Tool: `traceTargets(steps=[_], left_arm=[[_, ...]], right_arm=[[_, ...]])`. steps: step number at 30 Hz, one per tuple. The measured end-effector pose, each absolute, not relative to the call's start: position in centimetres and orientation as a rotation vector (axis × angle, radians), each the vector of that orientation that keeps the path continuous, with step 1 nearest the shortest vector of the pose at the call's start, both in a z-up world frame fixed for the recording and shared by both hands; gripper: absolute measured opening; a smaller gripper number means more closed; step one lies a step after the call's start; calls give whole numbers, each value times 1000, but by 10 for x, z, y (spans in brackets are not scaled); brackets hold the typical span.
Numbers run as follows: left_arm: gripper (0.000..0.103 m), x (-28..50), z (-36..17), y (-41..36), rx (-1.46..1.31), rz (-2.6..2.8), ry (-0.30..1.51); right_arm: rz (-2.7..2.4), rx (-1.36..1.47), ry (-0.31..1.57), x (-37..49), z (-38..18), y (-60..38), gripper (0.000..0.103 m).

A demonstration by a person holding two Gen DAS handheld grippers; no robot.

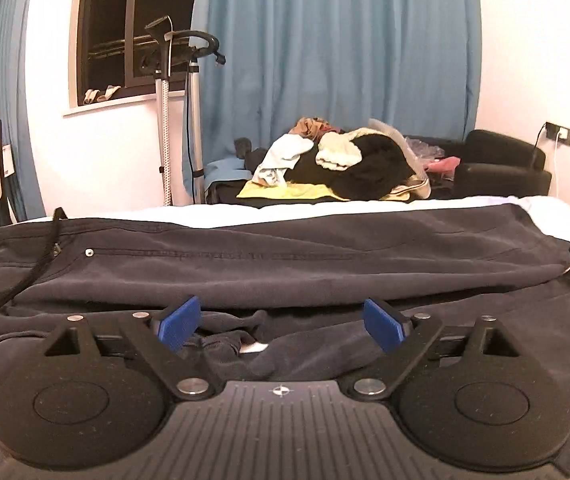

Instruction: Fold clothes

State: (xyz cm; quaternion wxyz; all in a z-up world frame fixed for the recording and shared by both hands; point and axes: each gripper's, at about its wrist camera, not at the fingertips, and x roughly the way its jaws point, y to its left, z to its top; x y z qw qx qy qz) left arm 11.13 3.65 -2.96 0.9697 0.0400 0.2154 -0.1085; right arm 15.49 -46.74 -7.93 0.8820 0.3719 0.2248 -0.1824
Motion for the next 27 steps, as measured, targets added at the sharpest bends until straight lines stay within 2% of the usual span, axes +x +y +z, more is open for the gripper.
traceTargets(steps=[6,17,19,21,25,27], left_arm=[[94,85,-6,33,59,-200,381],[97,36,10,42,-6,-146,368],[99,25,12,42,-4,-127,363],[99,15,11,43,-12,-125,367],[100,1,11,32,28,-127,366],[101,-3,11,25,51,-143,357]], right_arm=[[-249,579,459,127,-30,-431,14],[26,437,391,47,13,-351,14],[49,416,377,36,15,-339,19],[71,404,364,24,17,-328,29],[106,411,366,11,16,-316,30],[120,409,374,10,15,-311,34]])
